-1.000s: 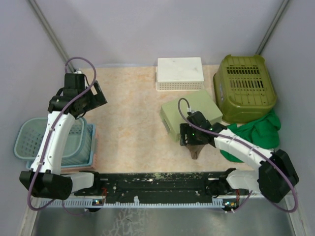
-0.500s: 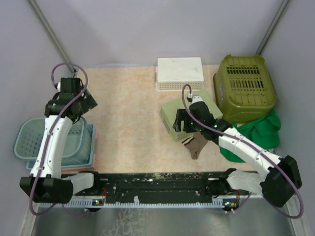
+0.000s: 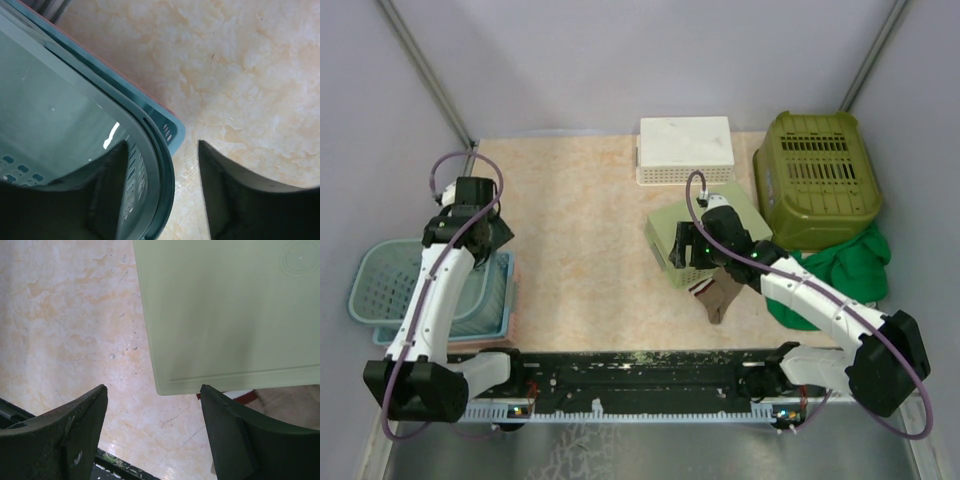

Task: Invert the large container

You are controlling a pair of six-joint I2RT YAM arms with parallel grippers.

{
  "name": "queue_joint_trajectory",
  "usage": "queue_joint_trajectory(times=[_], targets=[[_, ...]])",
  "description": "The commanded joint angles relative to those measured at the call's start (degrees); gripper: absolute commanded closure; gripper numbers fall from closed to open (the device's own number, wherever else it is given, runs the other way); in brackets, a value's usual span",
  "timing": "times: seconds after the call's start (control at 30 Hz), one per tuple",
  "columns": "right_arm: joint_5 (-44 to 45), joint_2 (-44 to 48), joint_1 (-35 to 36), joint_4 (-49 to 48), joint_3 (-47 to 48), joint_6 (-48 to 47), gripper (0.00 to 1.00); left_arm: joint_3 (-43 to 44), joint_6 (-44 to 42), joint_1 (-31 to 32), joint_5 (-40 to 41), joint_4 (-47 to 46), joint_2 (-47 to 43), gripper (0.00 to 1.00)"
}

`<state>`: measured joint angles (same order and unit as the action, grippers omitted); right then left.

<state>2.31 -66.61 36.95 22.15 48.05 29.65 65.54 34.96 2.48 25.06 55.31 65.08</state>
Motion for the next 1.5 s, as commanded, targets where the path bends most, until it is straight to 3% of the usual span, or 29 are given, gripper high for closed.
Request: queue_joint_trajectory(times=[0.0, 0.1, 0.23, 0.43, 0.6, 0.67, 0.73, 0.9, 1.1, 1.23, 1.37, 1.47], targets=[[-0.2, -0.3, -0.3, -2.9, 1.6, -0.3, 0.25, 0.8, 0.4, -0.3, -1.3, -1.5, 0.0, 0.44], [0.0, -0.3, -0.3, -3.0, 1.4, -0.4, 0.25, 4.1, -3.5, -0.3, -1.8, -2.3, -1.1, 0.62], [-0.1, -0.9, -0.2, -3.2, 1.5, -0.3, 0.25, 11.5, -8.9, -0.1, -2.5, -0.6, -0.7, 1.00], [-0.8, -1.2, -0.3, -4.2, 0.8, 0.6, 0.25, 28.6, -15.0, 2.6, -2.8, 6.1, 4.4, 1.00], [-1.0, -1.9, -0.3, -4.7, 1.2, 1.1, 0.25, 47.9, -17.8, 15.8, 4.6, 12.2, 13.5, 1.00], [-0.3, -1.7, -0.3, -4.5, 1.4, 1.6, 0.25, 55.1, -18.5, 19.8, 0.9, 13.3, 18.1, 1.00], [0.7, -1.0, -0.3, -4.2, 1.5, 1.9, 0.25, 57.1, -19.8, 22.0, -6.9, 11.1, 21.4, 1.00], [6.4, 2.9, -0.3, -1.9, 2.0, 2.9, 0.25, 50.8, -20.5, 23.2, -30.8, -3.7, 24.0, 1.00], [13.5, 9.1, -0.3, -0.6, 2.4, 2.1, 0.25, 38.6, -18.4, 22.0, -44.7, -22.1, 23.8, 1.00], [14.3, 9.6, -0.5, 0.5, 3.2, 1.2, 0.25, 28.5, -16.6, 19.2, -58.1, -32.2, 23.3, 1.00], [13.9, 8.9, -0.6, 0.5, 3.4, 1.4, 0.25, 12.3, -11.8, 13.8, -66.6, -46.7, 18.6, 1.00], [13.2, 8.5, -0.6, -0.4, 2.9, 1.5, 0.25, -0.7, -1.5, 6.8, -75.8, -63.4, 16.4, 1.00]])
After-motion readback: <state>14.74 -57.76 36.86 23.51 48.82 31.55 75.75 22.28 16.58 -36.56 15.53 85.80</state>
